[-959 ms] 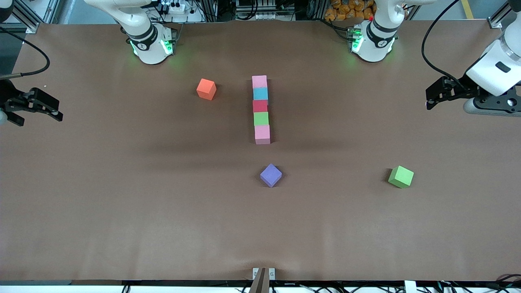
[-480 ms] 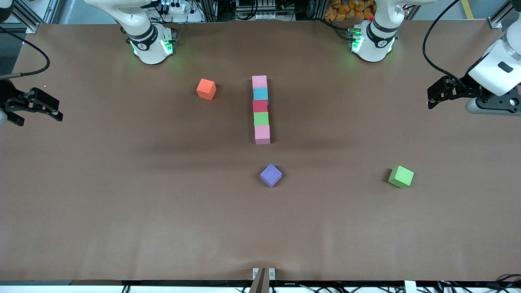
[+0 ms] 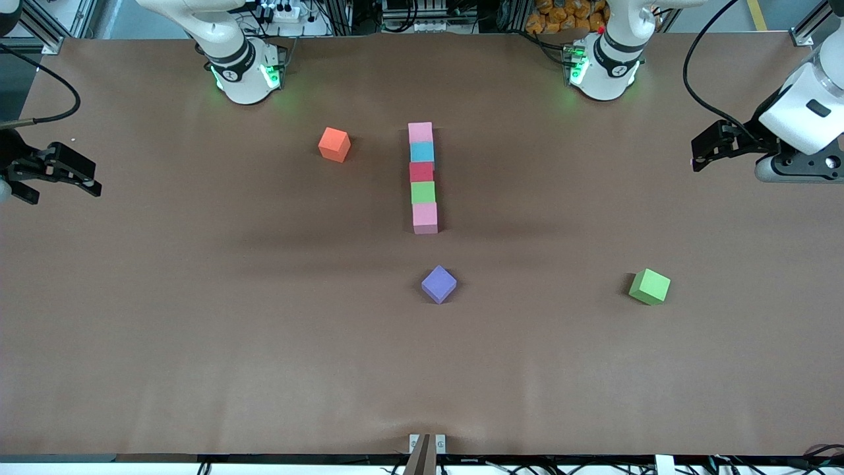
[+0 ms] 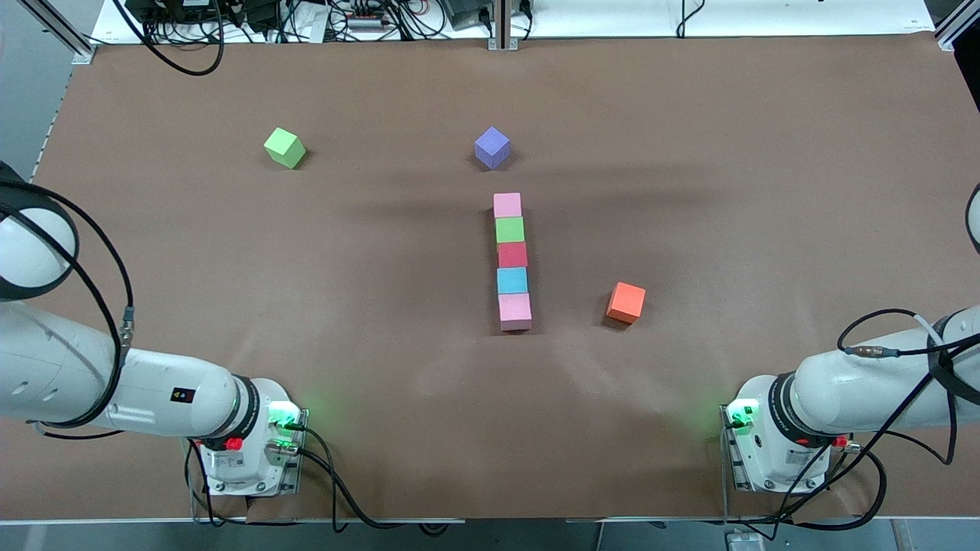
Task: Arrange blocks into number 1
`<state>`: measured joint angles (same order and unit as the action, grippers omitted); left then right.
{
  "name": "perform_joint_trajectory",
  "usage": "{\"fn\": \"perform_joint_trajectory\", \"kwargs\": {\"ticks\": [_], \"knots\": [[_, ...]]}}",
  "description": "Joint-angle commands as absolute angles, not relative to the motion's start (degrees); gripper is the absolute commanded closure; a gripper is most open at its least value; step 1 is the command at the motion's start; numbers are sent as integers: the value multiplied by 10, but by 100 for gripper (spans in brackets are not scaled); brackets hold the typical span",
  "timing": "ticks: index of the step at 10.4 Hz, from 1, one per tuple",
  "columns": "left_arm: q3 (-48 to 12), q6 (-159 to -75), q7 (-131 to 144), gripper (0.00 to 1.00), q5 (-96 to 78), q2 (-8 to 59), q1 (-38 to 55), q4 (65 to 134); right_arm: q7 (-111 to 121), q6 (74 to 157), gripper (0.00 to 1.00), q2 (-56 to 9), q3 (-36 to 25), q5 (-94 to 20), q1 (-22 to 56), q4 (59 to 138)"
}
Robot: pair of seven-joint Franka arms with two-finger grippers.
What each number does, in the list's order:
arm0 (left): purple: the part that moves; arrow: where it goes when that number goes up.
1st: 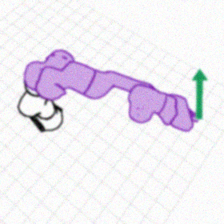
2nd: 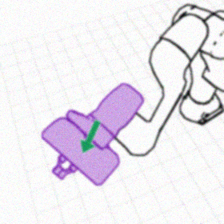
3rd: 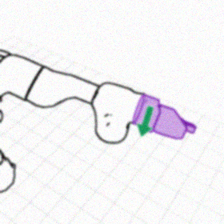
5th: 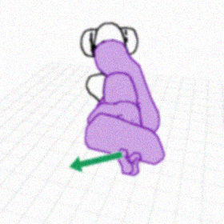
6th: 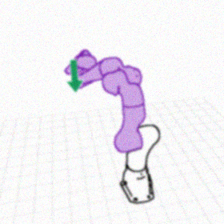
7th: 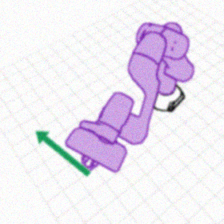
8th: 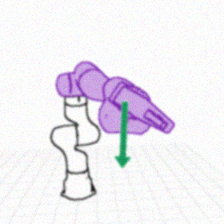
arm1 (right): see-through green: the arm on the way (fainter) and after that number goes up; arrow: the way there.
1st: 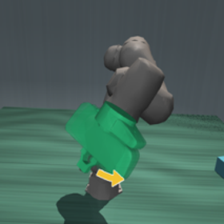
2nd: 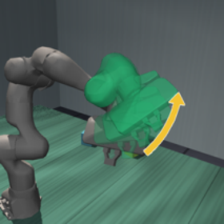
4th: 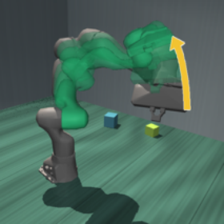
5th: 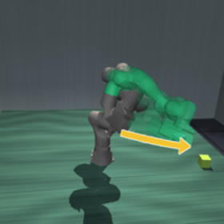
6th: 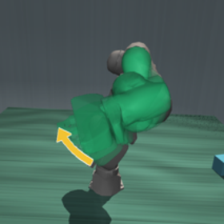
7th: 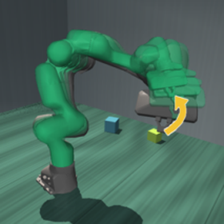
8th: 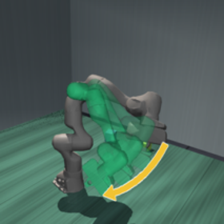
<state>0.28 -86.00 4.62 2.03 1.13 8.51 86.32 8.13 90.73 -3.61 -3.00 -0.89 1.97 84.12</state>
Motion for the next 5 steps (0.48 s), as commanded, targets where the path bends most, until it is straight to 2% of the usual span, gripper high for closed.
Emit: {"fn": "perform_joint_trajectory", "kwargs": {"ticks": [1, 5], "knots": [[5, -846, 56, 0, 20, 2, 89, 866, 76, 898, 0, -37, -24, -11, 7, 833], [6, -838, 54, 0, 23, 1, 89, 850, 76, 899, 0, -38, -23, -12, 3, 833]]}}
